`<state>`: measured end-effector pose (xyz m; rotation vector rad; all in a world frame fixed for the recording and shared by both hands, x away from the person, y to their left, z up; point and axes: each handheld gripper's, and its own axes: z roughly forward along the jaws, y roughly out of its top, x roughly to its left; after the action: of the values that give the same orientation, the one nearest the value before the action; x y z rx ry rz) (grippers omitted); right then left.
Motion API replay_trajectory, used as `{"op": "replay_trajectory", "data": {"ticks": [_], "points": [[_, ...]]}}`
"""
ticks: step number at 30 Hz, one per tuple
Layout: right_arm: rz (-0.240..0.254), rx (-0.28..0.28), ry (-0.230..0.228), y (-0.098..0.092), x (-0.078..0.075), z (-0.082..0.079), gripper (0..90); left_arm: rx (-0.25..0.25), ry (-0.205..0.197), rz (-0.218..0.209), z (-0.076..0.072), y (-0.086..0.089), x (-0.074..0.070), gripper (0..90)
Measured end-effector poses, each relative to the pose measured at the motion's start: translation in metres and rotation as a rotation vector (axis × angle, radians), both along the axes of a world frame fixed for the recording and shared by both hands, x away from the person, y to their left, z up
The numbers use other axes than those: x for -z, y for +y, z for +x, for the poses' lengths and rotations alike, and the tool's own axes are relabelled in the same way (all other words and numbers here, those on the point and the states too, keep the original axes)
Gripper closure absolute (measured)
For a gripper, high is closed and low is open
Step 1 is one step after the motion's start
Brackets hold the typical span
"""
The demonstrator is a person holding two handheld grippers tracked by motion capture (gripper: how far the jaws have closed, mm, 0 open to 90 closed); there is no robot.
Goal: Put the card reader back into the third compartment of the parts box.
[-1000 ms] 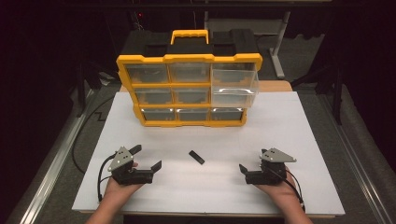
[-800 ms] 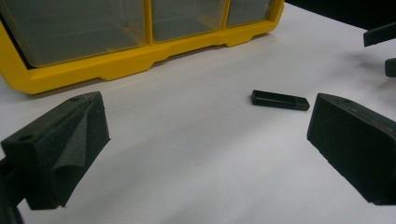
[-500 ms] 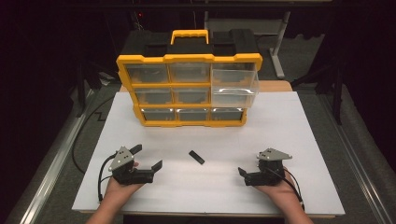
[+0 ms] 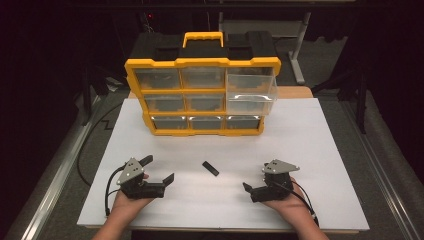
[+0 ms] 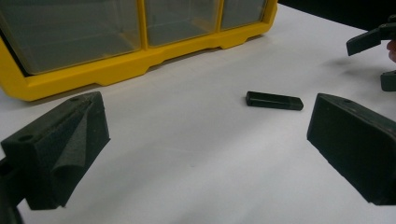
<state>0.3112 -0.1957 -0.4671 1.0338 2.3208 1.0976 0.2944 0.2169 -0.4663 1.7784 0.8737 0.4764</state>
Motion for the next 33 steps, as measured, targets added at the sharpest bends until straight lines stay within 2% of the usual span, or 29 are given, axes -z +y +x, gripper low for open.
{"op": "replay_trajectory", "data": {"ticks": [5,7,16,21,24,27,33], "points": [[0.014,-0.013,0.002,0.008,-0.001,0.000,0.7,0.005,0.004,0.002,-0.001,0.001,0.001,0.3],[0.008,-0.025,0.009,0.018,-0.001,0.002,0.7,0.005,0.002,0.000,-0.001,0.001,0.001,0.3],[0.005,-0.043,0.005,0.034,0.000,0.008,3.7,0.006,-0.001,-0.008,-0.001,0.001,0.000,0.3],[0.008,-0.065,0.006,0.043,0.000,0.014,9.2,0.009,0.000,0.000,-0.001,-0.001,0.001,0.3],[0.006,-0.090,0.003,0.054,-0.001,0.018,15.9,0.013,0.002,0.005,0.000,-0.001,0.001,0.3],[0.006,-0.105,0.006,0.060,-0.001,0.020,17.6,0.013,-0.001,0.004,0.000,-0.002,0.001,0.3],[0.011,-0.131,0.013,0.074,0.000,0.026,26.9,0.012,-0.005,0.001,-0.001,-0.001,0.001,0.3]]}}
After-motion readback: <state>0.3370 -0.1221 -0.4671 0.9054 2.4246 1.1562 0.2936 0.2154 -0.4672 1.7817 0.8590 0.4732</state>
